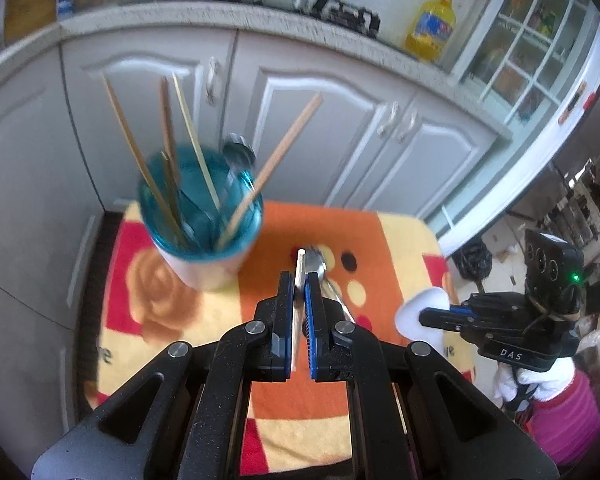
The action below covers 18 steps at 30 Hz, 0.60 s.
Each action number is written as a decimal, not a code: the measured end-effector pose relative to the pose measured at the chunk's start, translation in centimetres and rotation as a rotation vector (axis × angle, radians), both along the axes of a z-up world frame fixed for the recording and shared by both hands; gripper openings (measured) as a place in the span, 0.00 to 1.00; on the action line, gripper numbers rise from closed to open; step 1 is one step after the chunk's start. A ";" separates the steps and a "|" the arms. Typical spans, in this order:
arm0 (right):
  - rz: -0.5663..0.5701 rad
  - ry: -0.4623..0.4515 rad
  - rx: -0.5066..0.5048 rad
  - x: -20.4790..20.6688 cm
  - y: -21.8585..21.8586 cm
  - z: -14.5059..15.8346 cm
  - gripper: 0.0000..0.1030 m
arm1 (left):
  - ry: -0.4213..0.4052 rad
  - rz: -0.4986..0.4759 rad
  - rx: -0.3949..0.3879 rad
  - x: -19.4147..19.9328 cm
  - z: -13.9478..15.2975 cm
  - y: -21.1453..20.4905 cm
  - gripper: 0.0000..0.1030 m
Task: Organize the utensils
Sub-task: 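Lift the chopstick with the left tool toward the holder while the right tool lifts the white spoon, then lower the chopstick and white spoon into the floral holder, opening both tools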
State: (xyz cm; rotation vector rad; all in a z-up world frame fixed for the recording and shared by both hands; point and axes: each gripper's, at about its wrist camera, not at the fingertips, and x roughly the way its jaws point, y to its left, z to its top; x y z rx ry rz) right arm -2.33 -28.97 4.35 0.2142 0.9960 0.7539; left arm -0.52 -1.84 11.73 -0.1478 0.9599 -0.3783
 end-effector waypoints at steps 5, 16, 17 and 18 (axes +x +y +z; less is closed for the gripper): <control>-0.004 -0.078 0.094 3.3 4.2 3.5 0.05 | -0.064 0.038 -0.014 1.2 4.2 2.7 0.04; -0.011 -0.221 0.169 11.3 13.8 7.2 0.04 | -0.211 0.123 0.051 5.5 11.1 6.4 0.04; -0.015 -0.232 0.169 12.1 14.7 6.9 0.04 | -0.215 0.132 0.059 5.8 11.0 6.5 0.04; -0.020 -0.237 0.171 12.8 15.5 6.6 0.04 | -0.221 0.145 0.072 6.3 10.7 6.6 0.04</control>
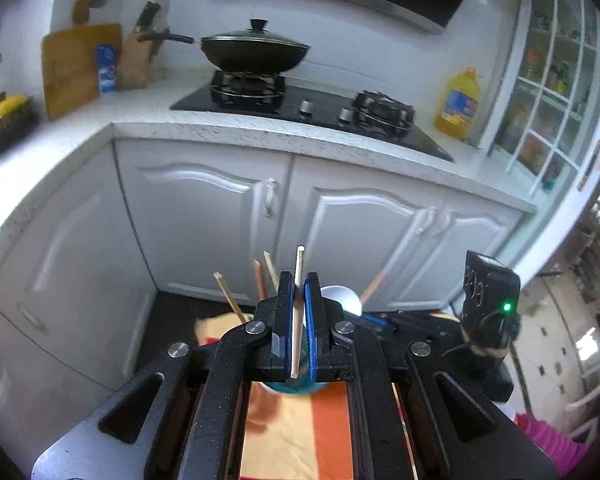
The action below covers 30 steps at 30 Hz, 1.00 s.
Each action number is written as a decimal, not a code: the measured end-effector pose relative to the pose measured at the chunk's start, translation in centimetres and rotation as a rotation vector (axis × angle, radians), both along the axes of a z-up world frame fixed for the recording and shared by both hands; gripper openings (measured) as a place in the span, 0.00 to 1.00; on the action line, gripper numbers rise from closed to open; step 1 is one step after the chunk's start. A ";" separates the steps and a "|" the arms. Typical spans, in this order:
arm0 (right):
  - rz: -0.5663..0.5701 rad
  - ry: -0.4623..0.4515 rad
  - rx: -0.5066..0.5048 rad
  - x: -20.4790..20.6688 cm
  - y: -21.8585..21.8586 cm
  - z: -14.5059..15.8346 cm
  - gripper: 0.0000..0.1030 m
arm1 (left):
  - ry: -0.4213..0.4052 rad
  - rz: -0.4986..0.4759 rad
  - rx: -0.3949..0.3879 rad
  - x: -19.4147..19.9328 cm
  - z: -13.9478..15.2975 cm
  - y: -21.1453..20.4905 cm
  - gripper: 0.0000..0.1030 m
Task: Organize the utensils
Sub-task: 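Lower the chopstick and white spoon into the floral holder, opening both tools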
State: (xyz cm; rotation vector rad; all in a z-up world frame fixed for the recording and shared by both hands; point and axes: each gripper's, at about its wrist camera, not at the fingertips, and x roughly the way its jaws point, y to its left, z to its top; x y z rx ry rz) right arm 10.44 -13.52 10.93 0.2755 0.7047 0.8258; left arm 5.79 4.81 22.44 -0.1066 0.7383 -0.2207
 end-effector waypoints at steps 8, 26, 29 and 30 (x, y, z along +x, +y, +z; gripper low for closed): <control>-0.032 -0.025 -0.024 2.5 2.0 -4.3 0.04 | 0.065 0.067 0.035 3.0 -5.6 0.5 0.04; -0.041 0.016 -0.151 -0.4 -0.7 -7.1 0.04 | 0.143 0.077 0.036 3.5 -10.3 -1.0 0.04; -0.058 0.040 -0.187 -0.9 -1.4 -7.3 0.05 | 0.162 0.087 0.030 3.5 -11.1 -1.3 0.04; -0.062 0.044 -0.189 -1.1 -1.9 -7.2 0.08 | 0.167 0.091 0.027 3.6 -11.3 -1.3 0.05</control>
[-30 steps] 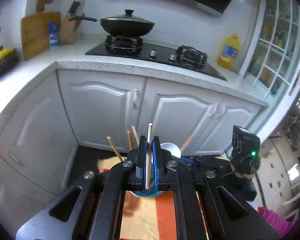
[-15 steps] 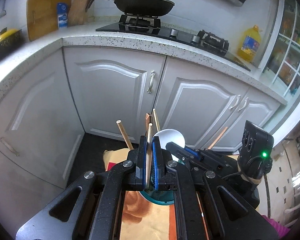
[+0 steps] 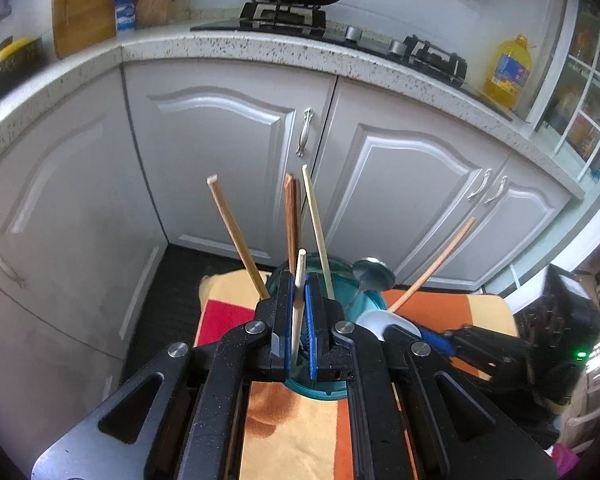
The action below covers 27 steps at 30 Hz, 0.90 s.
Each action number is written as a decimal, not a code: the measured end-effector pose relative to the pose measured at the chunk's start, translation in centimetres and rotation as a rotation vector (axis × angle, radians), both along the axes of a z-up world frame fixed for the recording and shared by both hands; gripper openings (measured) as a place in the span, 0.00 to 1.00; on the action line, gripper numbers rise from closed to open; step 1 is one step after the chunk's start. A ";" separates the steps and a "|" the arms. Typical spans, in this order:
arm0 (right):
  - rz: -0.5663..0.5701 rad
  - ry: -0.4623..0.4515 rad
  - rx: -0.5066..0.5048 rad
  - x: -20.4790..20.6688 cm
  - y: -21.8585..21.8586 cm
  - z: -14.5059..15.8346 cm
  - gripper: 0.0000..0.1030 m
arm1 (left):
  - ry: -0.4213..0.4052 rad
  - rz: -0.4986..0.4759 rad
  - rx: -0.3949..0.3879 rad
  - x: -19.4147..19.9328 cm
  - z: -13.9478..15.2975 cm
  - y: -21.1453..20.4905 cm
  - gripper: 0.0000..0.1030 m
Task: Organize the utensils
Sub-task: 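Lower the chopstick and white spoon into the floral holder, opening both tools, then move both open tools back down over the two metal spoons on the towel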
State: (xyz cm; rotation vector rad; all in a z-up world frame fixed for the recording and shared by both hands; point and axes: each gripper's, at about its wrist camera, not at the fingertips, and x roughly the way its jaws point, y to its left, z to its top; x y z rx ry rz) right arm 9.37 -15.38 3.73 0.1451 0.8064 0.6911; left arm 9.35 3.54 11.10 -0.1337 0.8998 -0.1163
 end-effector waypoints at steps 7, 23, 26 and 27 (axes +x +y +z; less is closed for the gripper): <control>-0.013 0.012 -0.006 -1.3 -2.0 0.7 0.30 | 0.001 0.000 -0.015 -0.8 -0.1 -0.3 0.35; -0.051 0.015 -0.043 -4.3 -3.4 3.3 0.35 | -0.051 -0.005 0.041 -5.1 1.0 -3.0 0.39; -0.067 0.005 -0.054 -5.2 -4.2 3.9 0.37 | -0.061 -0.014 0.052 -5.9 1.0 -3.7 0.39; -0.074 0.002 -0.059 -5.4 -4.5 4.0 0.37 | -0.065 -0.017 0.053 -6.1 1.0 -4.0 0.39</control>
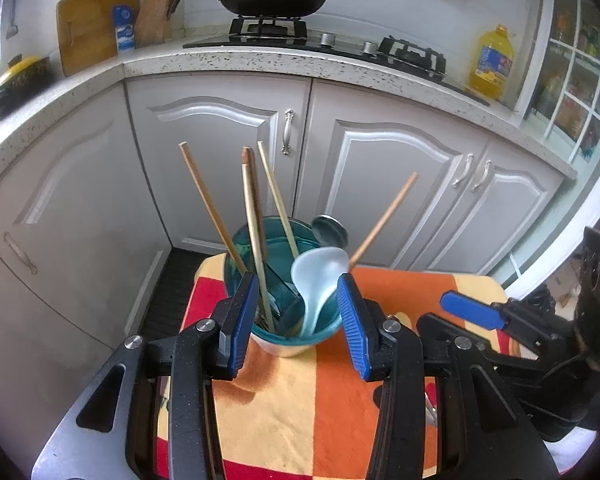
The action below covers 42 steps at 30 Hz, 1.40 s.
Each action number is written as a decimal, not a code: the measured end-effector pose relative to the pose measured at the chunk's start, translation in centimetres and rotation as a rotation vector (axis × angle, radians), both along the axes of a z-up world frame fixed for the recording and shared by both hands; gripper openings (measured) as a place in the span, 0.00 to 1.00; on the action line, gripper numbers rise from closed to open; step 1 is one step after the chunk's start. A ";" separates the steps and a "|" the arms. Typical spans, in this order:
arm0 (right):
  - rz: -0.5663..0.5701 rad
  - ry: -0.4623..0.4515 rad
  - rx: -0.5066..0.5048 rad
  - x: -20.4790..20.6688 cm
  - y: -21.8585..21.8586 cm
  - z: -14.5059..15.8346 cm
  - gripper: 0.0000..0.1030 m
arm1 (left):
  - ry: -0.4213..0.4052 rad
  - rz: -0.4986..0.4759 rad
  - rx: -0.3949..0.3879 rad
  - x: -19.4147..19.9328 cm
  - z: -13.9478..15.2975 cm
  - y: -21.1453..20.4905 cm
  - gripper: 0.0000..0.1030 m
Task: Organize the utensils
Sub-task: 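Move both open tools back down over the two metal spoons on the towel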
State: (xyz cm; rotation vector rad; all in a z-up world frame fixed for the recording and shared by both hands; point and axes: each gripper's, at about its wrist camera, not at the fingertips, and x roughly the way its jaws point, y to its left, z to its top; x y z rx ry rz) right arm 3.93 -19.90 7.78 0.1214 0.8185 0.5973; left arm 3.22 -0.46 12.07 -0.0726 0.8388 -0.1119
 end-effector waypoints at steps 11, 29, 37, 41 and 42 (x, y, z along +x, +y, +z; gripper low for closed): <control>-0.083 0.005 -0.036 -2.9 -4.2 0.3 0.38 | 0.010 -0.066 0.012 -2.2 -0.9 -4.1 0.39; -0.168 0.083 -0.059 -4.8 -10.0 -2.5 0.50 | 0.115 -0.142 -0.055 -2.4 -3.9 -7.3 0.47; -0.132 0.225 -0.077 -3.9 -10.0 -9.0 0.40 | 0.245 -0.167 -0.085 -1.7 -9.0 -8.3 0.47; -0.136 0.265 -0.069 -3.7 -10.3 -11.0 0.40 | 0.275 -0.156 -0.106 -0.6 -11.5 -9.1 0.47; -0.139 0.271 -0.058 -3.7 -10.6 -11.3 0.40 | 0.283 -0.150 -0.110 -0.2 -12.2 -9.3 0.47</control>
